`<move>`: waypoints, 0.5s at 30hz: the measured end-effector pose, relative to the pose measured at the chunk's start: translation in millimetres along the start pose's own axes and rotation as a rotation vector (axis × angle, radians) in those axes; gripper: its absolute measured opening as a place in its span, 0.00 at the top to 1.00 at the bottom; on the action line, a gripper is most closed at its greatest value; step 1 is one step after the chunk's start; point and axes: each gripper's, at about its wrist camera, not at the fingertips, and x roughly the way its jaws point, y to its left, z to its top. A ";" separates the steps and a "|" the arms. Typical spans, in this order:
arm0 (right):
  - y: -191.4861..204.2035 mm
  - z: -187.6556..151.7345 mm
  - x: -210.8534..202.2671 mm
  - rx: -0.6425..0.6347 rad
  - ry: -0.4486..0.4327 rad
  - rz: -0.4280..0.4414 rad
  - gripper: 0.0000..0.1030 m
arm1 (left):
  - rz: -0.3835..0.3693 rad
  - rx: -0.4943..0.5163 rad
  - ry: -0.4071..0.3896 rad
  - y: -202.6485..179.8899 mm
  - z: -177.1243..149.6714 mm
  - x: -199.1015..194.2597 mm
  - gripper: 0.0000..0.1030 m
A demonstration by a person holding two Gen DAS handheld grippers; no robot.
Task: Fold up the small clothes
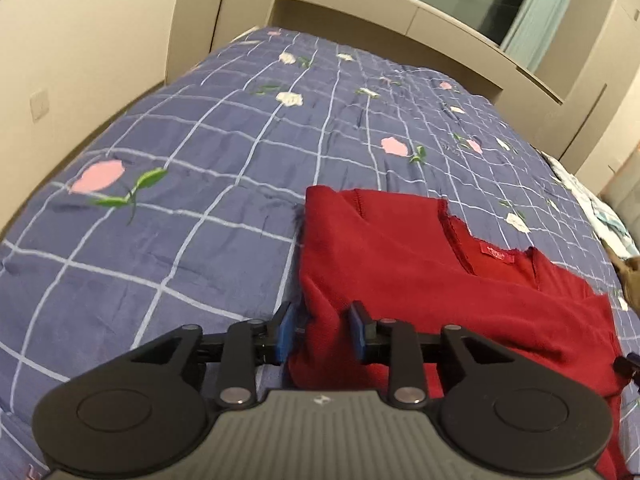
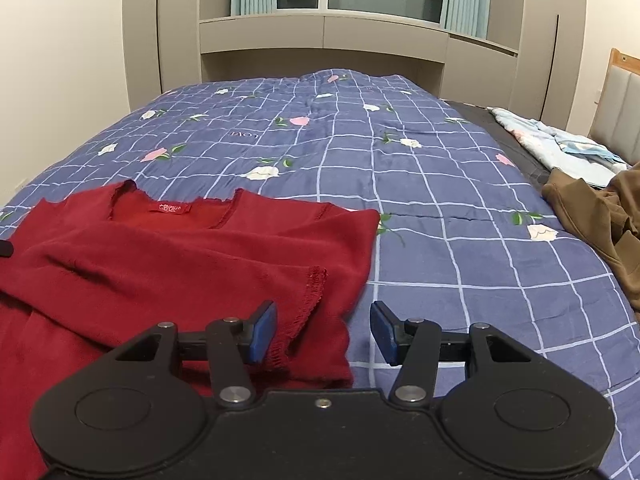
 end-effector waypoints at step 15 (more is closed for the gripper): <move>-5.9 -10.8 -18.8 -0.005 -0.003 -0.011 0.21 | 0.123 -0.029 -0.021 2.8 -3.8 -21.8 0.35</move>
